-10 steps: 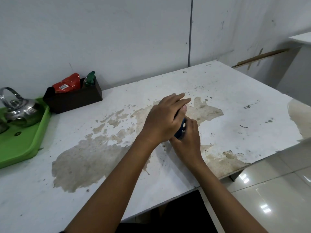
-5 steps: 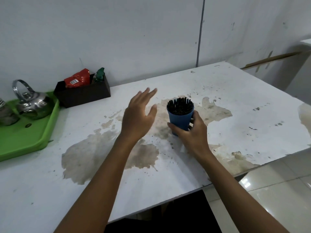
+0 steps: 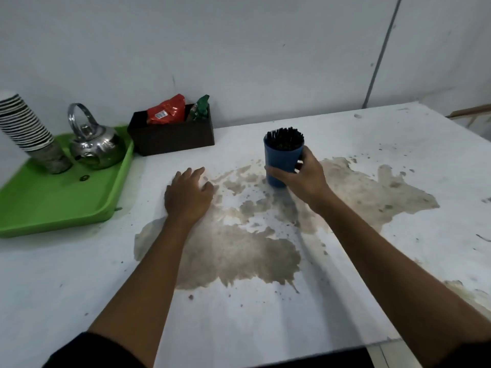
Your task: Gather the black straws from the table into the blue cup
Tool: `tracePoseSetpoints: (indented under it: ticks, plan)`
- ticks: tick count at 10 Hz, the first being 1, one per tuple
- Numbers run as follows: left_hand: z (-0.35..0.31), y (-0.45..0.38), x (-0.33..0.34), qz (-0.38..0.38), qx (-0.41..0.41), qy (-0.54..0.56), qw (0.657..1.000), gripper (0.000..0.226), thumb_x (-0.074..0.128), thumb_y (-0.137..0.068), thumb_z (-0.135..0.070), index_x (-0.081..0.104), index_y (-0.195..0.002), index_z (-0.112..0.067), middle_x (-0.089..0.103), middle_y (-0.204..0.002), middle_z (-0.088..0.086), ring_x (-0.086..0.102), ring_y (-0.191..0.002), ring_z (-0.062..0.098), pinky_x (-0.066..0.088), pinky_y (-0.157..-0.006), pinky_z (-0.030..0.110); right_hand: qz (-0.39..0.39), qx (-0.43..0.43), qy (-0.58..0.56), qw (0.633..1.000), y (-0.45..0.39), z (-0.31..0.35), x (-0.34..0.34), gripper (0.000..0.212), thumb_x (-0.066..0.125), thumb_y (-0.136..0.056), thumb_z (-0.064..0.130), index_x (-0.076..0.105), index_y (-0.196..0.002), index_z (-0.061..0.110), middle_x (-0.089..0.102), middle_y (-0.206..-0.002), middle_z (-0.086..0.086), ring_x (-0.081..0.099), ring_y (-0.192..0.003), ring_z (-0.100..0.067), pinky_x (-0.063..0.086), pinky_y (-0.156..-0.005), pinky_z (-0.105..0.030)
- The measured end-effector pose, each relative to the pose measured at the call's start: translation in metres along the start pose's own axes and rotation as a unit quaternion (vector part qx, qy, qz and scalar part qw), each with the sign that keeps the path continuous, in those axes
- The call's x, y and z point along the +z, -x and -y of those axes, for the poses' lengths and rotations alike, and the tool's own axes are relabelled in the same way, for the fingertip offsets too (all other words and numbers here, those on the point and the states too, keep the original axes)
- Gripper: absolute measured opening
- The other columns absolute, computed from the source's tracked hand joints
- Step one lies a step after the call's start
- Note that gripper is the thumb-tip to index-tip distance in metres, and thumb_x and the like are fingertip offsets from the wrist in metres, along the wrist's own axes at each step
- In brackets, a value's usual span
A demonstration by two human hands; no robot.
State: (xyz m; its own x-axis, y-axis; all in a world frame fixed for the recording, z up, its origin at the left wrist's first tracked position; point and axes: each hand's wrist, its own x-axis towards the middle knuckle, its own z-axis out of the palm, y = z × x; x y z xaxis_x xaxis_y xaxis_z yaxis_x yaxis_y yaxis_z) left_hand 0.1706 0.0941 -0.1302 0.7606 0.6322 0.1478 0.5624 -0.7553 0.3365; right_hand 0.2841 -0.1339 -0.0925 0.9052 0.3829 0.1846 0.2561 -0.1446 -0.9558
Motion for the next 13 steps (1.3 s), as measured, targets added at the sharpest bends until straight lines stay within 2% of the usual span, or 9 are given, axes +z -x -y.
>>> tracePoseSetpoints:
  ticks: [1, 3, 5, 8, 9, 10, 11, 12, 13]
  plan:
    - [-0.004, -0.004, 0.011, -0.015, -0.011, -0.013, 1.0, 0.051, 0.04, -0.099, -0.048, 0.044, -0.147, -0.033, 0.035, -0.16, 0.0, 0.025, -0.15, 0.027, 0.016, -0.121, 0.054, 0.0, 0.001, -0.006, 1.0, -0.039, 0.005, 0.025, 0.064, 0.085, -0.071, 0.03, 0.05, -0.122, 0.018, 0.06, -0.114, 0.003, 0.061, -0.105, -0.02, 0.056, -0.085, -0.035]
    - [-0.006, -0.007, 0.014, -0.072, -0.02, -0.014, 0.997, 0.046, 0.045, -0.095, -0.048, 0.054, -0.138, -0.033, 0.048, -0.15, -0.002, 0.038, -0.141, 0.022, 0.027, -0.114, 0.048, 0.017, 0.017, -0.002, 1.0, -0.118, 0.009, 0.081, 0.07, 0.086, -0.069, 0.029, 0.049, -0.126, 0.014, 0.059, -0.121, 0.0, 0.058, -0.11, -0.021, 0.053, -0.093, -0.036]
    - [-0.006, -0.01, 0.019, -0.077, -0.026, -0.015, 0.997, 0.045, 0.045, -0.094, -0.053, 0.054, -0.135, -0.036, 0.047, -0.15, -0.003, 0.038, -0.14, 0.021, 0.026, -0.115, 0.049, 0.019, 0.022, -0.008, 1.0, -0.175, 0.004, 0.115, 0.066, 0.084, -0.073, 0.02, 0.048, -0.126, 0.007, 0.055, -0.114, 0.0, 0.054, -0.104, -0.017, 0.052, -0.093, -0.033]
    - [-0.005, -0.009, 0.021, -0.084, -0.024, -0.011, 0.996, 0.047, 0.042, -0.092, -0.054, 0.053, -0.134, -0.036, 0.045, -0.15, -0.004, 0.037, -0.14, 0.02, 0.026, -0.115, 0.049, 0.022, 0.0, 0.043, 0.999, -0.205, -0.016, 0.138, 0.069, 0.083, -0.073, 0.031, 0.047, -0.128, 0.01, 0.058, -0.126, -0.007, 0.056, -0.112, -0.024, 0.052, -0.094, -0.041]
    - [-0.006, -0.009, 0.02, -0.086, -0.024, -0.004, 0.996, 0.046, 0.043, -0.092, -0.054, 0.053, -0.134, -0.036, 0.046, -0.15, -0.003, 0.038, -0.14, 0.02, 0.027, -0.116, 0.049, 0.038, -0.012, 0.094, 0.995, -0.2, -0.014, 0.134, 0.073, 0.083, -0.072, 0.035, 0.046, -0.13, 0.009, 0.058, -0.127, -0.008, 0.056, -0.114, -0.025, 0.051, -0.094, -0.037]
    - [-0.006, -0.008, 0.019, -0.081, -0.023, -0.001, 0.996, 0.047, 0.044, -0.092, -0.054, 0.053, -0.134, -0.036, 0.045, -0.151, -0.004, 0.037, -0.141, 0.021, 0.027, -0.116, 0.05, 0.059, -0.042, 0.204, 0.976, -0.188, -0.013, 0.123, 0.074, 0.079, -0.077, 0.036, 0.044, -0.135, 0.006, 0.054, -0.134, -0.012, 0.053, -0.118, -0.027, 0.044, -0.086, -0.028]
    - [-0.008, -0.006, 0.016, -0.073, -0.022, 0.001, 0.997, 0.047, 0.045, -0.093, -0.054, 0.052, -0.135, -0.037, 0.044, -0.152, -0.004, 0.035, -0.142, 0.021, 0.026, -0.116, 0.05, 0.094, -0.064, 0.336, 0.935, -0.167, -0.018, 0.105, 0.075, 0.065, -0.087, 0.043, 0.034, -0.145, 0.008, 0.041, -0.148, -0.014, 0.043, -0.132, -0.03, 0.036, -0.103, -0.034]
    - [-0.01, -0.005, 0.014, -0.073, -0.029, 0.0, 0.997, 0.048, 0.044, -0.094, -0.054, 0.05, -0.138, -0.037, 0.041, -0.155, -0.004, 0.033, -0.144, 0.022, 0.024, -0.117, 0.051, 0.102, -0.047, 0.431, 0.895, -0.14, -0.023, 0.09, 0.072, 0.05, -0.093, 0.051, 0.028, -0.149, 0.013, 0.029, -0.156, -0.01, 0.031, -0.142, -0.029, 0.024, -0.117, -0.044]
    - [-0.01, -0.001, 0.009, -0.028, -0.028, -0.024, 0.999, 0.051, 0.039, -0.097, -0.056, 0.043, -0.145, -0.038, 0.033, -0.161, -0.003, 0.025, -0.15, 0.024, 0.017, -0.12, 0.052, 0.132, -0.084, 0.505, 0.849, -0.106, -0.019, 0.081, 0.066, 0.036, -0.096, 0.056, 0.028, -0.15, 0.018, 0.024, -0.159, -0.007, 0.019, -0.147, -0.026, 0.011, -0.12, -0.048]
